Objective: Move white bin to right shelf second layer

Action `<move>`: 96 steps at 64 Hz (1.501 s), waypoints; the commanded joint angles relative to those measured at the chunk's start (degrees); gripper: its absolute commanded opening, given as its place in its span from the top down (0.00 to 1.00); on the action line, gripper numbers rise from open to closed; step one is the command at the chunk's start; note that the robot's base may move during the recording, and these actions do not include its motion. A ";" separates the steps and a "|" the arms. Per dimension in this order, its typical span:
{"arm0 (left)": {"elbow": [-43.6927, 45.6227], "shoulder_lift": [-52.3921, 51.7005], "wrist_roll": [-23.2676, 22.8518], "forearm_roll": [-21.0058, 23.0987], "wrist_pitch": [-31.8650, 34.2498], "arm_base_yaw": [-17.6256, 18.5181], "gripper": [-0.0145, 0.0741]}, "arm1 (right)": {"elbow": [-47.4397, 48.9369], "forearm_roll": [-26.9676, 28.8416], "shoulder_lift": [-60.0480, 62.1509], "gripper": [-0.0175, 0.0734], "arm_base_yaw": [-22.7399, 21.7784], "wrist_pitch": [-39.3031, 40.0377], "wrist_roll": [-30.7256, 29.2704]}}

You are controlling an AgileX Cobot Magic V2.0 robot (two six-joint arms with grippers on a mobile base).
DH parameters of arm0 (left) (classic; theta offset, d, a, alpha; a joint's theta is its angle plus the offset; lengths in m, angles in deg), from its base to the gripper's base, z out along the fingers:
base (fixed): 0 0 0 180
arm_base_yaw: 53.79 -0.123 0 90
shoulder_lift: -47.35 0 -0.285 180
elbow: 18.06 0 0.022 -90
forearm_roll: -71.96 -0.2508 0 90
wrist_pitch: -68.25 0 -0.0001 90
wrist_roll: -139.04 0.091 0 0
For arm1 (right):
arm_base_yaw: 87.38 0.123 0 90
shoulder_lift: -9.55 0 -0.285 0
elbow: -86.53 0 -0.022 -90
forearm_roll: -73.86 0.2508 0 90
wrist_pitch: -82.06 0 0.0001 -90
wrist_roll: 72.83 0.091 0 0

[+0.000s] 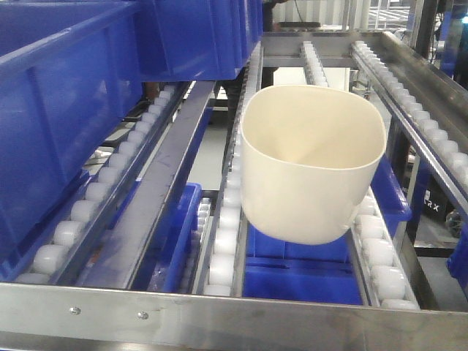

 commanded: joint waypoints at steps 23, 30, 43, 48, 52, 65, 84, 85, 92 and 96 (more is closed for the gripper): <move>-2.11 -0.80 -0.20 0.31 4.81 0.21 0.74 | 0.92 -0.83 1.07 0.77 -0.45 6.82 -0.15; -2.11 -0.80 -0.20 0.31 4.81 0.21 0.74 | 0.92 -0.76 1.07 0.77 -0.45 8.23 -1.27; -2.11 -0.80 -0.20 0.31 4.81 0.21 0.74 | 0.92 -0.10 1.07 0.77 -0.45 8.66 -2.80; -2.11 -0.80 -0.20 0.31 4.81 0.21 0.74 | 0.92 0.01 1.07 0.77 -0.45 8.66 -2.80; -2.11 -0.80 -0.20 0.31 4.81 0.21 0.74 | 0.92 0.01 1.07 0.77 -0.45 8.66 -2.80; -2.11 -0.80 -0.20 0.31 4.81 0.21 0.74 | 0.92 0.01 1.07 0.77 -0.45 8.66 -2.80; -2.11 -0.80 -0.20 0.31 4.81 0.21 0.74 | 0.92 0.01 1.07 0.77 -0.45 8.66 -2.80; -2.11 -0.80 -0.20 0.31 4.81 0.21 0.74 | 0.92 0.01 1.07 0.77 -0.45 8.66 -2.80; -2.11 -0.80 -0.20 0.31 4.81 0.21 0.74 | 0.92 0.01 1.07 0.77 -0.45 8.66 -2.80; -2.11 -0.80 -0.20 0.31 4.81 0.21 0.74 | 0.92 0.01 1.07 0.77 -0.45 8.66 -2.80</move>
